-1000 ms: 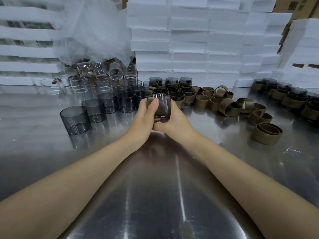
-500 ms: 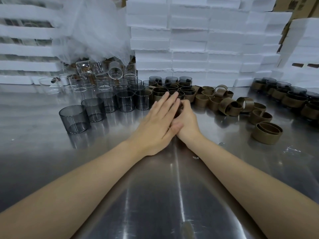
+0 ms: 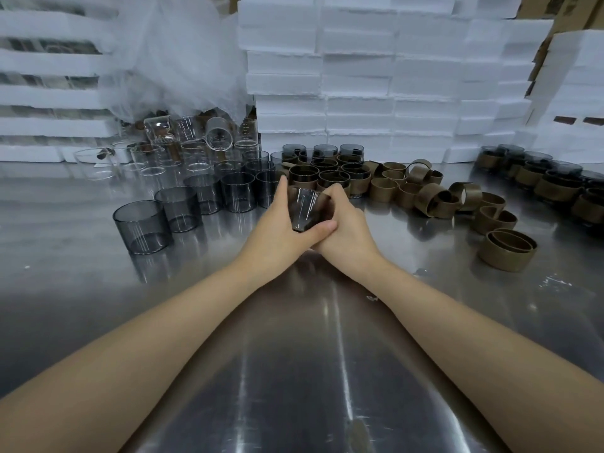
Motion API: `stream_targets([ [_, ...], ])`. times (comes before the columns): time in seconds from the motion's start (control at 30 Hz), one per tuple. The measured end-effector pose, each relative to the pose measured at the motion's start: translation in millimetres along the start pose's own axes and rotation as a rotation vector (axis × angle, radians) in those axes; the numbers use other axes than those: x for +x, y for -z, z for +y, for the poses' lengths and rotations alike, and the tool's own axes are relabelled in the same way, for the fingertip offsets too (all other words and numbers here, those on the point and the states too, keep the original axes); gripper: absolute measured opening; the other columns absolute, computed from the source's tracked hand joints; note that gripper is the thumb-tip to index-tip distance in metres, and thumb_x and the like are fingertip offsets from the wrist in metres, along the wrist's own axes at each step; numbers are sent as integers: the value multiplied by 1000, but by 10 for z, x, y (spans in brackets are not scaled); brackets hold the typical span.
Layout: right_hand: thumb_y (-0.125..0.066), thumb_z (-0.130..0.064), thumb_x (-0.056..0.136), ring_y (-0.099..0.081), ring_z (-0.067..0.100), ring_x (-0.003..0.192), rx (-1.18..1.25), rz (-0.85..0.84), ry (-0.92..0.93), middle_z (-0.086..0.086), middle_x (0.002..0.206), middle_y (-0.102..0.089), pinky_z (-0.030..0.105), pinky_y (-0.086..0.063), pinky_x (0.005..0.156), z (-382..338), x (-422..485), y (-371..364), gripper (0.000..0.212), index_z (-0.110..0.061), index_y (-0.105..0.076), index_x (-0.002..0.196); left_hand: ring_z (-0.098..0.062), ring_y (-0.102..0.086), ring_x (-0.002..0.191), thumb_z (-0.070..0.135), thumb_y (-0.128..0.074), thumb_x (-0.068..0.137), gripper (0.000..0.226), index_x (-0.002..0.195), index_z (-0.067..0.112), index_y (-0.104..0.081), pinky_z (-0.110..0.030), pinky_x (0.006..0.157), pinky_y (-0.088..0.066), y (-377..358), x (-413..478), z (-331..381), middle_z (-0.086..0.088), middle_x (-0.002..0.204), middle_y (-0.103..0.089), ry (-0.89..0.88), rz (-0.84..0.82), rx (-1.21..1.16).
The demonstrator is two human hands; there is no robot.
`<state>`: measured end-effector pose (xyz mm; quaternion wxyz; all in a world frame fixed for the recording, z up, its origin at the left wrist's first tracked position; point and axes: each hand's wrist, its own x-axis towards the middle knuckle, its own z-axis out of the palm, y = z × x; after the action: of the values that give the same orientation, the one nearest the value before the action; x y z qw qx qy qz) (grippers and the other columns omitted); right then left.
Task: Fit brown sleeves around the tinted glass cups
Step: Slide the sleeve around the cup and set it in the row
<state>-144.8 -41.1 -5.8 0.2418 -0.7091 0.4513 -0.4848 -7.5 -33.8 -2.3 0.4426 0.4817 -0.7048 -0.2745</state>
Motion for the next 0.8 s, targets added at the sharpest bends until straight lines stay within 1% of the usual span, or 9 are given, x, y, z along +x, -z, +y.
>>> stream_targets([
  [0.07,-80,-19,63,-64,4,76,7,-29,17,-7,83,-68,17,-51,66,-6,-5,-8,45,-28,-43,87,4,-62,100,35,-82,75,58,125,23,-55,-11,84,-48,40,49,-33,23,105,-68,66,-2,-170],
  [0.13,-83,-17,64,-65,5,81,28,-51,32,-8,86,-68,20,-52,72,-4,5,-16,48,-30,-44,89,0,-67,87,19,-81,76,34,105,24,-63,-16,75,-51,57,48,-18,16,88,-73,89,-63,-363],
  [0.27,-84,0,68,-65,12,91,251,-119,4,-3,97,-66,34,-56,85,25,28,-6,56,-23,-48,104,-22,-68,96,21,-71,84,45,123,1,-58,-34,84,-57,64,23,21,-12,104,-70,197,-225,-791],
  [0.37,-80,-9,74,-59,10,109,66,-130,7,-4,119,-62,29,-49,94,1,14,-31,73,-21,-43,135,-24,-68,94,13,-65,87,34,118,2,-60,-34,85,-56,49,42,22,-12,100,-71,287,-125,-876],
  [0.47,-75,-14,73,-42,18,126,-260,-73,227,2,137,-45,31,-40,103,-17,23,-10,87,-23,-31,148,-23,-67,95,4,-71,84,35,117,6,-59,-31,83,-56,-17,35,30,-8,99,-70,280,53,-729],
  [0.57,-76,-17,71,-53,19,111,-355,-82,274,1,121,-59,40,-48,92,-26,47,31,67,-20,-51,133,-12,-60,113,14,-76,82,57,133,16,-49,-22,95,-48,-43,-6,53,0,122,-63,138,135,-341],
  [0.67,-78,-9,68,-60,18,100,-279,-44,171,2,108,-65,40,-51,86,7,61,72,56,-13,-59,119,-5,-26,143,31,-56,98,69,155,19,-20,-21,116,-20,-67,-45,62,5,158,-27,-5,61,-67],
  [0.73,-77,-4,67,-61,14,94,-254,-41,177,1,102,-67,36,-51,84,26,51,85,51,-10,-59,115,2,-3,146,41,-37,103,67,157,20,-4,-15,112,-3,-118,-73,48,10,164,-4,-27,-26,70],
  [0.8,-77,-4,66,-61,9,88,-218,-36,197,-5,95,-66,30,-51,80,10,40,58,51,-12,-59,113,3,4,146,48,-26,103,66,156,22,4,-13,108,2,-127,-78,25,12,164,4,11,-15,95],
])
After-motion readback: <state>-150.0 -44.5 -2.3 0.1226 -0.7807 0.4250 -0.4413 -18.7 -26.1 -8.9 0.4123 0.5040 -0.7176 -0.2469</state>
